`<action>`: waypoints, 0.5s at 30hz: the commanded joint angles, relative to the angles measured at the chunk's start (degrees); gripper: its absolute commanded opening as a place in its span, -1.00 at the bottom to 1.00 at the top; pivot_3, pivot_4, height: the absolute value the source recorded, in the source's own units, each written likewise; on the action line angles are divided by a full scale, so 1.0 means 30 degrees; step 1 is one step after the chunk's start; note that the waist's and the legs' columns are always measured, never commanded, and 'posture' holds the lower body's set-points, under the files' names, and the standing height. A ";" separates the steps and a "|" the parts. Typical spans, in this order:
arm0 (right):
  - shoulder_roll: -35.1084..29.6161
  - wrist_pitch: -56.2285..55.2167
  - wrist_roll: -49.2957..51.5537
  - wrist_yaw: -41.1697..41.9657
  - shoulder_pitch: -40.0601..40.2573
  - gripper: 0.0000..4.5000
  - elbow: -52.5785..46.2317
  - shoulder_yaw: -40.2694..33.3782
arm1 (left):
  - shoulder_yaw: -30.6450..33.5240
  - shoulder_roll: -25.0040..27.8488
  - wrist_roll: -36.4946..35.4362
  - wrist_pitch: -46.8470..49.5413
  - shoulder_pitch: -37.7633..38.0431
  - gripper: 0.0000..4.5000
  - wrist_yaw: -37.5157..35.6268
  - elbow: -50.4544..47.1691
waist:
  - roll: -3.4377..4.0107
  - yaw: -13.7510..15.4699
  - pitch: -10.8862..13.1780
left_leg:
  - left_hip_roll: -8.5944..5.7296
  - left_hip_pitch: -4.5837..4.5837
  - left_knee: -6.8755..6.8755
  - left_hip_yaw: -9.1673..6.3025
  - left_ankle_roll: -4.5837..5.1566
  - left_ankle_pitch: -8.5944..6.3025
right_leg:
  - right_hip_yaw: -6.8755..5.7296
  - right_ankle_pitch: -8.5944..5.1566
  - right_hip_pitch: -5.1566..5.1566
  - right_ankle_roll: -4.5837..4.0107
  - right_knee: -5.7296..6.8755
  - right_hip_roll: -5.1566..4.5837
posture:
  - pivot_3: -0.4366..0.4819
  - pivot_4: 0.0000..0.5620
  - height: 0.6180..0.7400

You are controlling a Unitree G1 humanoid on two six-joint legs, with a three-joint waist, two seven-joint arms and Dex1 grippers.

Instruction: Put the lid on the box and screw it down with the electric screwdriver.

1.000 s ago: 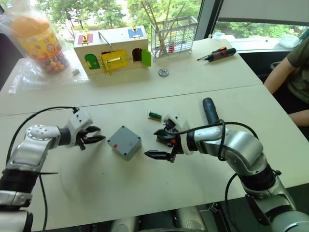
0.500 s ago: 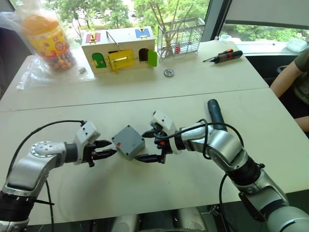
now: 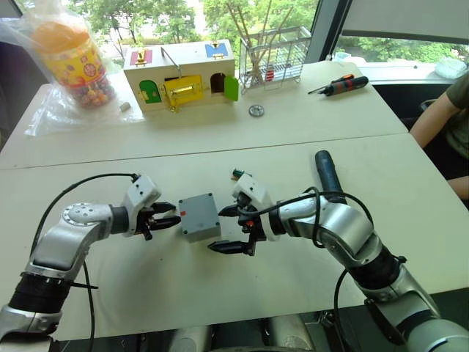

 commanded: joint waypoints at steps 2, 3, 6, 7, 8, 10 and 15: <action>0.0423 0.0169 0.0563 -0.0160 0.0095 0.99 -0.1128 -0.0488 | -0.0412 -0.0360 0.0180 -0.0813 -0.0624 -0.04 -0.0211 0.0002 | -0.0002 0.0008 -0.0001 | 0.0000 0.0000 0.0001 0.0000 -0.0001 0.0001 | 0.0001 0.0000 0.0000 0.0000 0.0001 -0.0001 | -0.05 -0.47 1.00; 0.0451 0.0216 0.0588 -0.0221 0.0122 0.99 -0.1146 -0.0531 | -0.0454 -0.0430 0.0240 -0.0882 -0.0737 -0.04 -0.0188 0.0089 | -0.0002 0.0019 -0.0001 | 0.0000 0.0000 0.0002 -0.0001 -0.0001 0.0000 | 0.0001 0.0000 0.0002 0.0000 0.0001 -0.0001 | -0.05 -0.47 1.00; 0.0469 0.0310 0.0609 -0.0457 0.0221 0.99 -0.1255 -0.0676 | -0.0446 -0.0506 0.0322 -0.0951 -0.0880 -0.04 -0.0188 0.0202 | -0.0002 0.0005 -0.0001 | -0.0002 0.0000 0.0003 0.0000 -0.0001 0.0000 | -0.0001 0.0000 0.0003 0.0000 0.0001 0.0001 | -0.05 -0.47 1.00; 0.0376 0.0290 0.0573 -0.0528 0.0243 0.99 -0.1301 -0.0825 | -0.0378 -0.0453 0.0359 -0.1013 -0.0902 -0.04 -0.0236 0.0246 | -0.0002 -0.0005 -0.0001 | -0.0001 0.0000 0.0003 0.0001 -0.0001 0.0001 | 0.0000 0.0000 0.0003 0.0001 0.0001 0.0001 | -0.05 -0.47 1.00; 0.0239 0.0272 0.0551 -0.0600 0.0290 0.99 -0.1403 -0.1025 | -0.0283 -0.0368 0.0381 -0.1019 -0.0881 -0.04 -0.0254 0.0233 | -0.0002 -0.0012 -0.0001 | -0.0001 0.0000 0.0002 0.0000 -0.0001 0.0001 | 0.0001 0.0000 0.0002 0.0000 0.0002 0.0001 | -0.05 -0.47 1.00; -0.0337 0.0188 0.0943 -0.0422 0.0497 0.99 -0.1917 -0.2098 | 0.0117 0.0151 0.0194 -0.0869 -0.0670 -0.04 -0.0588 -0.0052 | -0.0002 -0.0004 -0.0001 | 0.0000 0.0000 0.0002 -0.0001 -0.0002 0.0001 | 0.0001 0.0000 -0.0001 0.0000 0.0005 0.0001 | -0.05 -0.47 1.00; -0.1732 -0.0877 0.2173 0.0054 0.1779 0.99 -0.3407 -0.5735 | 0.1576 0.2838 -0.1298 0.0755 -0.0311 -0.04 -0.2559 -0.1440 | -0.0005 0.0002 0.0000 | 0.0002 -0.0003 -0.0002 0.0000 0.0008 -0.0005 | 0.0000 0.0000 0.0003 0.0000 -0.0006 -0.0001 | -0.05 -0.47 1.00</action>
